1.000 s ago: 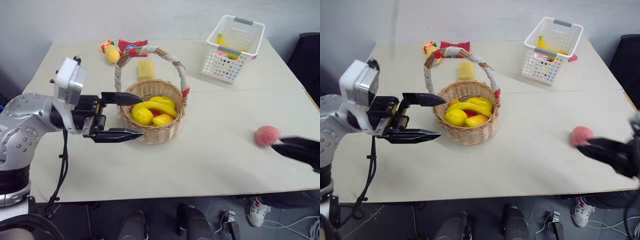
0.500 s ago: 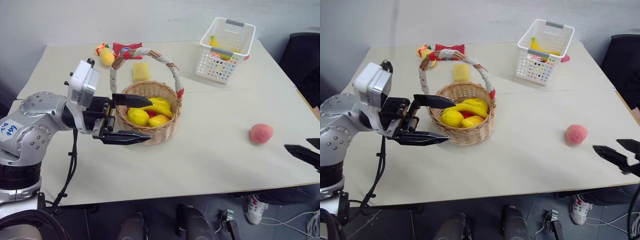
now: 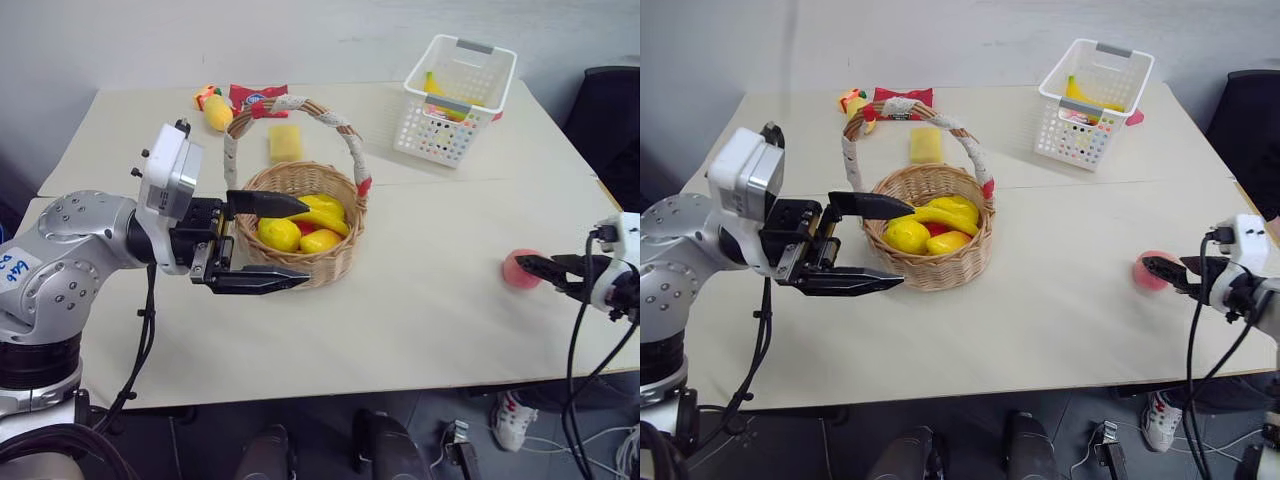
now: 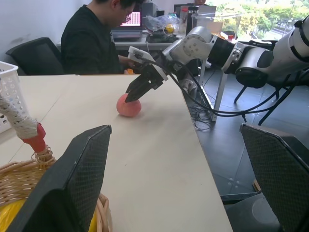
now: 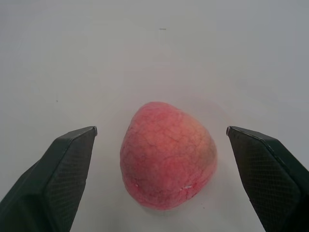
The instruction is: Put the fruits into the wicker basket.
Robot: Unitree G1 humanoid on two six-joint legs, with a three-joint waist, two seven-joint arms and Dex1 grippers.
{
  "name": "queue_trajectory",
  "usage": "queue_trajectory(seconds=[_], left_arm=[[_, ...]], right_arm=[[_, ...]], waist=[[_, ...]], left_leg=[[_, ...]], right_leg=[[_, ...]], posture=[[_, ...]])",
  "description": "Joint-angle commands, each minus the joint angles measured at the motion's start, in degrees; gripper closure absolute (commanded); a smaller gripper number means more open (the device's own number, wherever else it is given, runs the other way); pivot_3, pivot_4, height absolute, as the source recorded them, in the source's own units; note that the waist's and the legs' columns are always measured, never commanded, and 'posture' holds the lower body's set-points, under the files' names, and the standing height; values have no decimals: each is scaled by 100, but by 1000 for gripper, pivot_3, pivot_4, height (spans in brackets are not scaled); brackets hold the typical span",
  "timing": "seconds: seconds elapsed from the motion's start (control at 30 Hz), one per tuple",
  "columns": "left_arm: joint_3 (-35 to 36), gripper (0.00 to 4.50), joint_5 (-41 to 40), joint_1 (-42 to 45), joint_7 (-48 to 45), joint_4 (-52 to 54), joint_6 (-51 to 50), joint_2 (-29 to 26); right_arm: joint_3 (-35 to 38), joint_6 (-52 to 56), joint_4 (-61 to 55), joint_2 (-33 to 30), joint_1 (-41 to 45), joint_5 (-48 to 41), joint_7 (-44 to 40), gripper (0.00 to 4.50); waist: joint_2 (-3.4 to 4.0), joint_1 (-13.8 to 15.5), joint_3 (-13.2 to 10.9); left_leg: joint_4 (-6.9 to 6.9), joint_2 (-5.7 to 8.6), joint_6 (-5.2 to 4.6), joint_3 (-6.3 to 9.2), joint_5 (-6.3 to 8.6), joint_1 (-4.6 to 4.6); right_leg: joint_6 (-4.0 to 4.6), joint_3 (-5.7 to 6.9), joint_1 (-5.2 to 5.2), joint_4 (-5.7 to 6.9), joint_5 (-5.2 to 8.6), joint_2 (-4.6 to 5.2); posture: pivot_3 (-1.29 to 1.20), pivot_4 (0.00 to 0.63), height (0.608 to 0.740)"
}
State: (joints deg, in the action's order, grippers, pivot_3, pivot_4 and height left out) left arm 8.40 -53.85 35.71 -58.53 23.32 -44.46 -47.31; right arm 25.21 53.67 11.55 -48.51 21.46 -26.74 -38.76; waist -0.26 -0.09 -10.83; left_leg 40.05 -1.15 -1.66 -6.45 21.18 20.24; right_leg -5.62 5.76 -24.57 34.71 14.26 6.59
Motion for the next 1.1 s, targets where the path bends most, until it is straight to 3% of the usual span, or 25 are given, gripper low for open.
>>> queue_trajectory(seconds=[0.03,0.17,0.37,0.5,0.67,0.87,1.07,1.1], left_arm=[[188,0,-143,37,77,216,-5,-64],[221,0,-187,72,152,248,-40,-99],[321,0,-226,58,228,218,-82,-204],[544,0,-225,-147,364,175,-162,-295],[1093,0,-100,-725,371,73,-181,-694],[1541,0,-62,-1040,417,-70,-177,-1003],[1585,0,12,-1082,471,-74,-70,-995],[1577,0,5,-1082,495,-43,-65,-983]], right_arm=[[-245,-326,389,99,217,285,251,23],[-517,-736,754,206,364,429,146,191],[-313,-798,18,217,166,-251,-700,1706],[-239,-40,-1717,158,-277,-1459,-1430,1728],[-1094,738,-3118,803,594,-2275,-782,1728],[-2268,908,-2902,2157,2309,-2054,143,1728],[-3340,229,-1735,3177,3267,-992,536,1728],[-3464,131,-1539,3274,3344,-816,574,1378]], waist=[[0,2,0],[0,-1,0],[3,-1,-2],[6,5,-4],[6,-86,-5],[6,-97,-4],[4,-149,-3],[4,-154,-3]], left_leg=[[0,0,0,1,0,0],[0,0,0,1,0,0],[-1,-4,1,0,0,1],[-1,-10,5,7,2,4],[0,-28,16,-1,8,-4],[0,-36,35,4,14,22],[11,-33,33,-14,10,89],[11,-34,33,-25,10,88]], right_leg=[[0,0,0,1,0,1],[0,1,0,1,0,0],[0,1,-1,-1,0,-2],[0,6,-2,-2,0,-5],[4,4,-2,1,2,-16],[34,17,-49,28,18,-18],[35,35,-104,32,19,-17],[35,36,-104,33,19,-17]], posture=[[0,150,740],[0,150,740],[0,150,740],[0,150,740],[0,150,740],[0,150,740],[0,150,740],[0,150,740]])
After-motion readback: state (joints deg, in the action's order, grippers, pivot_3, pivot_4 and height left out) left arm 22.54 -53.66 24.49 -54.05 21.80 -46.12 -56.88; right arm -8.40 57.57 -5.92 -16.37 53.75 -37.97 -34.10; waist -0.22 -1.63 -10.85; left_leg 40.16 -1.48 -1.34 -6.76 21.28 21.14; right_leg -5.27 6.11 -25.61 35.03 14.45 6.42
